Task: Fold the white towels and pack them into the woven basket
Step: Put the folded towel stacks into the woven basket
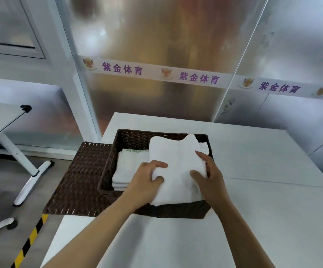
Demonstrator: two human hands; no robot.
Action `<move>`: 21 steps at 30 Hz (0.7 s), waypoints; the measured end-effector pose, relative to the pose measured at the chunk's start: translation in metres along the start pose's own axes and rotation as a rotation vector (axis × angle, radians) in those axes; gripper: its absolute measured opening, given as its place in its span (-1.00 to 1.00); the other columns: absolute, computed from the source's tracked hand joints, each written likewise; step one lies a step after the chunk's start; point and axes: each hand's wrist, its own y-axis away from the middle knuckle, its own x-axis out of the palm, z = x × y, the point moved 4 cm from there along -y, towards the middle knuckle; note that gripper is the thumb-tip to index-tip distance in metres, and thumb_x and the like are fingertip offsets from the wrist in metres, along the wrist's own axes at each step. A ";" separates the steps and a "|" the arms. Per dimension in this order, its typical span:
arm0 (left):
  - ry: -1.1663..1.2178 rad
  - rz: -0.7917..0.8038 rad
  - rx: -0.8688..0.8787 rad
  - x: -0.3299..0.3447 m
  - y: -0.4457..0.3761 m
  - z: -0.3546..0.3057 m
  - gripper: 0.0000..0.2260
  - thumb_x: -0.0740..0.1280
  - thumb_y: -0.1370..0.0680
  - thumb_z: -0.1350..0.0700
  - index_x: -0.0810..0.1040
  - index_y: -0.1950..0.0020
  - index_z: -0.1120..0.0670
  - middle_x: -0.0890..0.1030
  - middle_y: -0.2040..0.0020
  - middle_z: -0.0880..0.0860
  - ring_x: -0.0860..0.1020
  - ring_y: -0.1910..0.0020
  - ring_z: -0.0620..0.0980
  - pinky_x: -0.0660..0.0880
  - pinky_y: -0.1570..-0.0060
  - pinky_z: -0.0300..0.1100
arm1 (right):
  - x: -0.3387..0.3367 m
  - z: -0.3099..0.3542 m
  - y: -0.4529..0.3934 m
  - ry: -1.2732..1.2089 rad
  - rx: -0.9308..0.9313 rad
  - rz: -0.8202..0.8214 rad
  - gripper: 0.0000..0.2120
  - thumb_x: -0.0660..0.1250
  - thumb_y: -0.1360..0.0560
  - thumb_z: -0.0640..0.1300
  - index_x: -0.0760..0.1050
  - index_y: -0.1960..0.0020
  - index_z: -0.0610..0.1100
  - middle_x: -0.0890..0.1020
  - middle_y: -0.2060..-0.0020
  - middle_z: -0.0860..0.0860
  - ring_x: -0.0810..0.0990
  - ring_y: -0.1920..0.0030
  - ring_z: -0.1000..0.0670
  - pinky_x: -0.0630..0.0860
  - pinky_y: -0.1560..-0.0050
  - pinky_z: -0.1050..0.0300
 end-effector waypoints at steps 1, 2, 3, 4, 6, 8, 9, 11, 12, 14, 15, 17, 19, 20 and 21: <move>-0.007 0.017 -0.033 0.009 -0.015 0.001 -0.68 0.31 -0.58 0.17 0.54 -0.22 -0.22 0.43 -0.09 -0.07 0.44 0.19 -0.18 0.34 0.11 -0.43 | -0.004 -0.008 -0.014 -0.001 0.026 0.005 -0.49 0.38 -0.56 -0.18 0.41 -0.35 0.31 0.56 -0.18 0.20 0.55 -0.12 0.15 0.47 0.07 0.29; -0.024 0.032 -0.059 0.017 -0.028 0.003 -0.68 0.31 -0.58 0.17 0.55 -0.21 -0.21 0.44 -0.05 -0.06 0.44 0.21 -0.17 0.35 0.15 -0.41 | -0.006 -0.017 -0.026 0.000 0.055 0.018 -0.50 0.37 -0.56 -0.18 0.41 -0.34 0.30 0.57 -0.17 0.17 0.55 -0.10 0.14 0.47 0.08 0.26; -0.045 0.041 -0.081 0.025 -0.041 0.007 -0.68 0.31 -0.57 0.18 0.55 -0.21 -0.19 0.44 -0.01 -0.04 0.43 0.25 -0.16 0.36 0.20 -0.41 | -0.006 -0.025 -0.038 0.003 0.089 0.037 -0.51 0.37 -0.56 -0.17 0.41 -0.34 0.30 0.57 -0.15 0.15 0.56 -0.08 0.13 0.47 0.09 0.24; -0.063 0.045 -0.102 0.032 -0.051 0.010 -0.68 0.31 -0.57 0.19 0.56 -0.21 -0.17 0.44 0.05 -0.04 0.42 0.28 -0.16 0.36 0.26 -0.41 | -0.006 -0.034 -0.048 0.010 0.123 0.059 -0.52 0.36 -0.56 -0.17 0.41 -0.34 0.30 0.58 -0.13 0.13 0.57 -0.06 0.12 0.49 0.10 0.22; -0.091 0.048 -0.133 0.044 -0.069 0.017 -0.68 0.29 -0.56 0.21 0.56 -0.20 -0.16 0.43 0.10 -0.06 0.43 0.29 -0.15 0.34 0.32 -0.41 | -0.004 -0.048 -0.066 0.041 0.163 0.100 -0.53 0.35 -0.56 -0.16 0.39 -0.30 0.34 0.58 -0.06 0.13 0.59 -0.02 0.07 0.56 0.06 0.12; -0.108 0.062 -0.155 0.055 -0.085 0.024 -0.67 0.28 -0.56 0.23 0.55 -0.21 -0.15 0.44 0.03 -0.10 0.48 0.20 -0.15 0.34 0.32 -0.43 | -0.003 -0.058 -0.085 0.088 0.164 0.118 -0.53 0.34 -0.56 -0.14 0.38 -0.28 0.36 0.57 0.02 0.13 0.60 0.03 0.02 0.58 0.03 0.06; -0.115 0.063 -0.159 0.059 -0.092 0.027 -0.67 0.27 -0.57 0.23 0.54 -0.21 -0.15 0.45 -0.02 -0.09 0.49 0.15 -0.15 0.35 0.31 -0.43 | -0.003 -0.062 -0.093 0.110 0.158 0.122 -0.53 0.34 -0.55 -0.14 0.38 -0.30 0.34 0.58 0.05 0.12 0.59 0.06 0.01 0.56 0.08 0.10; -0.158 0.069 -0.156 0.066 -0.107 0.034 -0.66 0.27 -0.57 0.24 0.52 -0.23 -0.15 0.47 -0.16 -0.02 0.52 0.05 -0.12 0.40 0.21 -0.44 | -0.001 -0.068 -0.107 0.191 0.140 0.143 -0.51 0.32 -0.56 -0.11 0.35 -0.41 0.27 0.58 0.04 0.08 0.58 0.10 0.04 0.47 0.17 0.16; -0.205 0.094 -0.157 0.070 -0.114 0.039 -0.64 0.27 -0.57 0.24 0.51 -0.26 -0.15 0.44 -0.25 0.02 0.53 -0.05 -0.08 0.43 0.09 -0.42 | 0.002 -0.072 -0.111 0.273 0.134 0.170 -0.48 0.31 -0.57 -0.09 0.29 -0.47 0.23 0.57 -0.04 0.05 0.57 0.05 0.03 0.46 0.13 0.16; -0.339 0.203 -0.179 0.085 -0.127 0.051 -0.60 0.29 -0.57 0.22 0.48 -0.37 -0.08 0.33 -0.43 0.10 0.43 -0.33 0.08 0.39 -0.26 -0.25 | 0.012 -0.084 -0.114 0.547 0.128 0.235 -0.42 0.29 -0.58 -0.04 0.18 -0.55 0.13 0.41 -0.32 -0.07 0.49 -0.21 -0.08 0.45 -0.13 0.06; -0.421 0.284 -0.188 0.093 -0.130 0.056 -0.59 0.29 -0.57 0.22 0.48 -0.41 -0.01 0.31 -0.48 0.11 0.30 -0.46 0.15 0.27 -0.39 -0.17 | 0.018 -0.089 -0.113 0.718 0.124 0.244 -0.42 0.29 -0.58 -0.02 0.17 -0.55 0.07 0.28 -0.45 -0.14 0.39 -0.36 -0.16 0.41 -0.28 0.00; -0.492 0.399 -0.196 0.110 -0.133 0.063 -0.61 0.27 -0.57 0.21 0.48 -0.40 0.07 0.42 -0.45 0.07 0.12 -0.56 0.13 0.07 -0.49 -0.10 | 0.029 -0.095 -0.113 0.962 0.067 0.237 -0.41 0.30 -0.56 -0.02 0.19 -0.53 -0.01 0.01 -0.59 -0.22 0.10 -0.57 -0.25 0.22 -0.51 -0.05; -0.515 0.428 -0.199 0.116 -0.135 0.068 -0.59 0.26 -0.55 0.21 0.47 -0.40 0.05 0.46 -0.42 0.07 0.09 -0.59 0.08 0.01 -0.55 0.04 | 0.036 -0.099 -0.117 1.040 -0.025 0.300 -0.41 0.30 -0.56 -0.01 0.22 -0.54 -0.02 -0.02 -0.62 -0.18 -0.04 -0.63 -0.22 0.03 -0.59 -0.05; -0.532 0.421 -0.195 0.118 -0.135 0.070 -0.57 0.26 -0.54 0.22 0.46 -0.42 0.04 0.42 -0.45 0.10 0.09 -0.59 0.05 0.01 -0.55 0.04 | 0.038 -0.103 -0.120 1.036 -0.034 0.356 -0.44 0.28 -0.57 0.00 0.24 -0.54 -0.02 0.07 -0.61 -0.15 0.02 -0.62 -0.19 0.04 -0.59 -0.04; -0.542 0.392 -0.174 0.118 -0.135 0.071 -0.56 0.27 -0.55 0.22 0.45 -0.44 0.03 0.37 -0.48 0.13 0.09 -0.60 0.03 0.01 -0.55 -0.02 | 0.039 -0.108 -0.122 1.021 -0.011 0.414 -0.47 0.26 -0.59 0.01 0.26 -0.53 -0.02 0.17 -0.58 -0.11 0.11 -0.59 -0.16 0.11 -0.57 -0.02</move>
